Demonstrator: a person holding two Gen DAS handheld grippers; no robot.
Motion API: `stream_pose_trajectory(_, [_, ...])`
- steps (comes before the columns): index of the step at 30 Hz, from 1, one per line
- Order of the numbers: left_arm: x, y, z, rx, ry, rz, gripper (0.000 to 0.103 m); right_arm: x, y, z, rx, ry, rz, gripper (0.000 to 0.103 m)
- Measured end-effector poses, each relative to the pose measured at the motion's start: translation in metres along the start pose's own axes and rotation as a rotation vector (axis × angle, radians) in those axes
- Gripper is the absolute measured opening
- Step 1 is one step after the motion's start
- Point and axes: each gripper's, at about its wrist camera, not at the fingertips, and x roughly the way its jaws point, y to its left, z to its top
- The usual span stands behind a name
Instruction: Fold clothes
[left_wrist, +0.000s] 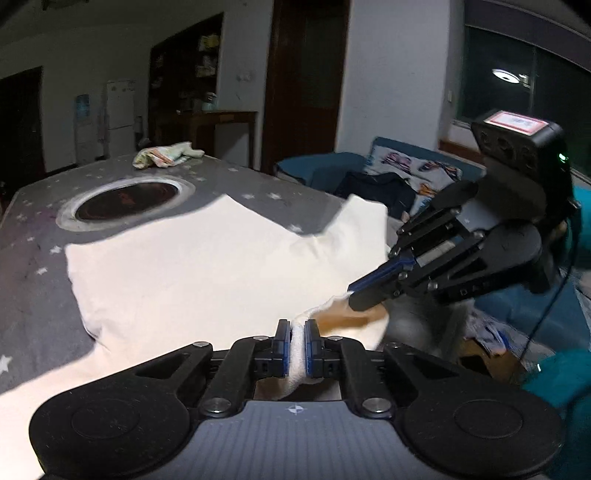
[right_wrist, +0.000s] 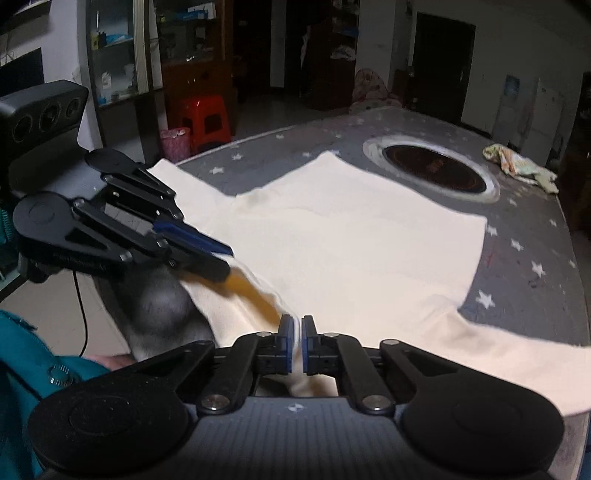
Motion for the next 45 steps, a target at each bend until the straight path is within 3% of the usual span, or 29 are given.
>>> stream_pose_trajectory(5, [0.009, -0.011, -0.015, 0.062, 0.074, -0.021, 0.010, 0.001, 0.004, -0.012, -0.027, 0.053, 0.060, 0.006])
stream_pose_trajectory(12, [-0.004, -0.007, -0.003, 0.089, 0.023, -0.035, 0.014, -0.004, -0.005, 0.011, 0.001, -0.054, 0.055, 0.019])
stream_pose_trajectory(18, [-0.010, 0.008, 0.012, 0.010, -0.053, 0.000, 0.014, 0.026, -0.004, 0.004, 0.042, -0.004, 0.102, 0.020])
stream_pose_trajectory(23, [0.014, 0.017, 0.011, -0.080, -0.014, 0.007, 0.014, 0.025, 0.007, -0.006, 0.011, 0.001, 0.127, 0.025])
stream_pose_trajectory(27, [0.030, 0.016, 0.002, -0.096, 0.040, 0.007, 0.014, 0.021, 0.008, -0.007, 0.002, 0.009, 0.135, 0.027])
stream_pose_trajectory(29, [0.032, 0.023, 0.004, -0.119, 0.039, 0.035, 0.014, 0.017, 0.005, -0.005, 0.016, -0.010, 0.131, 0.032])
stream_pose_trajectory(31, [0.031, 0.039, 0.009, -0.183, 0.011, 0.074, 0.014, 0.012, -0.001, -0.002, 0.036, -0.040, 0.107, 0.043])
stream_pose_trajectory(38, [0.036, 0.086, 0.005, -0.387, -0.009, 0.234, 0.015, 0.020, -0.029, -0.001, 0.161, -0.108, 0.000, 0.054])
stream_pose_trajectory(45, [0.012, 0.106, -0.014, -0.488, -0.051, 0.303, 0.015, 0.030, -0.050, -0.022, 0.270, -0.096, -0.022, 0.064])
